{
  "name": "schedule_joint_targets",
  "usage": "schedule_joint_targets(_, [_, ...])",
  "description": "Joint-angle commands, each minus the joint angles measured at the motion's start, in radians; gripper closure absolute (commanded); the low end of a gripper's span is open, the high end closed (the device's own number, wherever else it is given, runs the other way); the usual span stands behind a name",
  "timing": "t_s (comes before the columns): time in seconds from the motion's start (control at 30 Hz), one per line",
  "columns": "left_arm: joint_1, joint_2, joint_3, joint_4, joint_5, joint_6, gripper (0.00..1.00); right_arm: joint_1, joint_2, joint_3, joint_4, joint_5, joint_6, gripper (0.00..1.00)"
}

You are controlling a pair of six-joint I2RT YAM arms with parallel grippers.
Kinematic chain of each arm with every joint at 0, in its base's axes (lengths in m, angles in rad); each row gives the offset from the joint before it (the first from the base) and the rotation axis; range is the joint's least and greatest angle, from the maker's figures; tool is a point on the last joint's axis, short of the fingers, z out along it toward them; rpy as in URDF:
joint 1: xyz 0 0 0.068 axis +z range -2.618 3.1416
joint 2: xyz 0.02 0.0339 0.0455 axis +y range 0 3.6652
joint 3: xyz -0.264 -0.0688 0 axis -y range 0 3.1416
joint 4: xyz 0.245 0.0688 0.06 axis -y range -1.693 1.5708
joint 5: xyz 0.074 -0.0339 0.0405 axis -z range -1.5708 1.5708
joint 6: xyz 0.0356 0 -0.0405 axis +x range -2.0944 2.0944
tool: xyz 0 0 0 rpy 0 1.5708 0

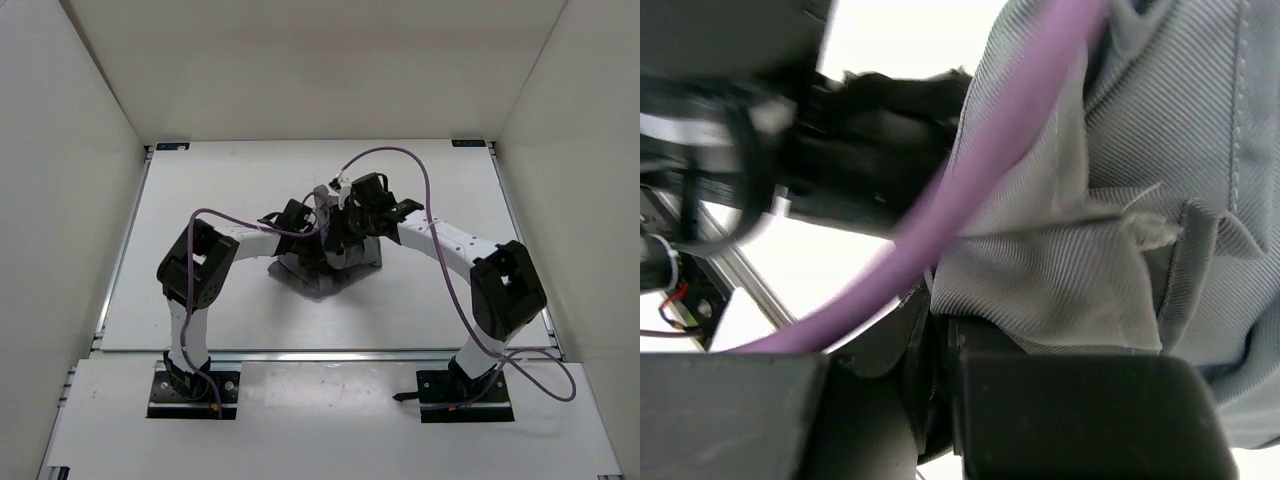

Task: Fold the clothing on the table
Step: Fold the skirt

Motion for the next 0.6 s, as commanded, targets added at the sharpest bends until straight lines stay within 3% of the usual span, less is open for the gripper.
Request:
schedule_joint_targets(0.0, [0.036, -0.051, -0.070, 0.039, 0.015, -0.010, 1.00, 0.012, 0.055, 0.061, -0.093, -0.040, -0.073, 1.00])
schedule_joint_targets(0.23, [0.082, -0.113, -0.138, 0.059, 0.084, -0.013, 1.00, -0.022, 0.054, 0.067, -0.193, -0.049, -0.160, 1.00])
schedule_joint_targets(0.4, [0.163, -0.299, -0.207, 0.051, 0.103, -0.014, 1.00, -0.028, 0.014, 0.056, -0.183, -0.071, -0.151, 0.99])
schedule_joint_targets(0.57, [0.255, -0.508, -0.372, 0.038, 0.072, -0.017, 1.00, -0.032, 0.022, 0.088, -0.164, -0.081, -0.131, 1.00])
